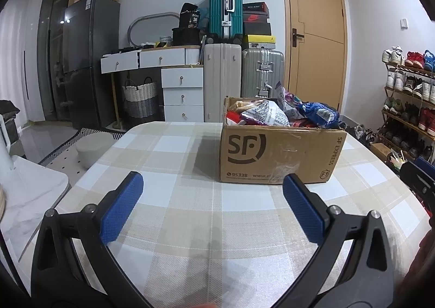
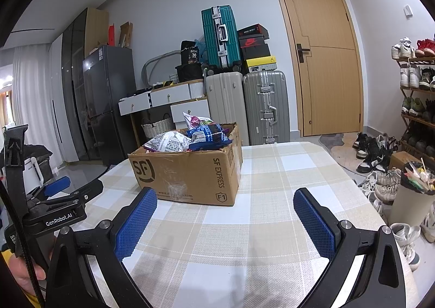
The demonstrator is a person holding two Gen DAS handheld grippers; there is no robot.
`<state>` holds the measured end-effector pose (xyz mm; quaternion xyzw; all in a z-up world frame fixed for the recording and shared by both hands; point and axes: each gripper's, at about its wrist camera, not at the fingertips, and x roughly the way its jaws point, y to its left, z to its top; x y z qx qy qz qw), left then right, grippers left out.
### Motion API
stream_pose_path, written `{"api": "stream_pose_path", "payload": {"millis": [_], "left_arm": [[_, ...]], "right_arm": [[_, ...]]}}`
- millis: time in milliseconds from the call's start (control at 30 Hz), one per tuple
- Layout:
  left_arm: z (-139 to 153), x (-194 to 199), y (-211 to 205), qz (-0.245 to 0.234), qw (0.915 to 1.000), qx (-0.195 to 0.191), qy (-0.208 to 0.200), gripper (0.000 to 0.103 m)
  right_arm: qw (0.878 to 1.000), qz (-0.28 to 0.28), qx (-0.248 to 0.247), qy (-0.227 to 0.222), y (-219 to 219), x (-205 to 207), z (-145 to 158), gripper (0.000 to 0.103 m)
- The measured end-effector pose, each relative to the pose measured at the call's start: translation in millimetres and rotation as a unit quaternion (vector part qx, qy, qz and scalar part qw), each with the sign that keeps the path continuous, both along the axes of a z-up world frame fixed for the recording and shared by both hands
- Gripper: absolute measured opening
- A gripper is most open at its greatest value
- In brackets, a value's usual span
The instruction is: Organize snacks
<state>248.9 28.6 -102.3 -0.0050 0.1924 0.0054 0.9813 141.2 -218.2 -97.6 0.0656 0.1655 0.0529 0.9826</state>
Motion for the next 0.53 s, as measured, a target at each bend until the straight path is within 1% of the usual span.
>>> {"api": "stream_pose_path", "payload": {"millis": [167, 333, 533], "left_arm": [[-0.2, 0.7, 0.0, -0.002, 1.0000, 0.003, 0.002, 0.103], [-0.7, 2.4, 2.7, -0.010, 0.9999, -0.004, 0.005, 0.103], [-1.2, 2.3, 5.6, -0.007, 0.9999, -0.008, 0.007, 0.103]], "right_arm": [[1.000, 0.000, 0.000, 0.000, 0.2, 0.1, 0.0, 0.102], [1.000, 0.000, 0.000, -0.001, 0.1, -0.3, 0.2, 0.102], [1.000, 0.000, 0.001, 0.001, 0.1, 0.4, 0.0, 0.102]]}}
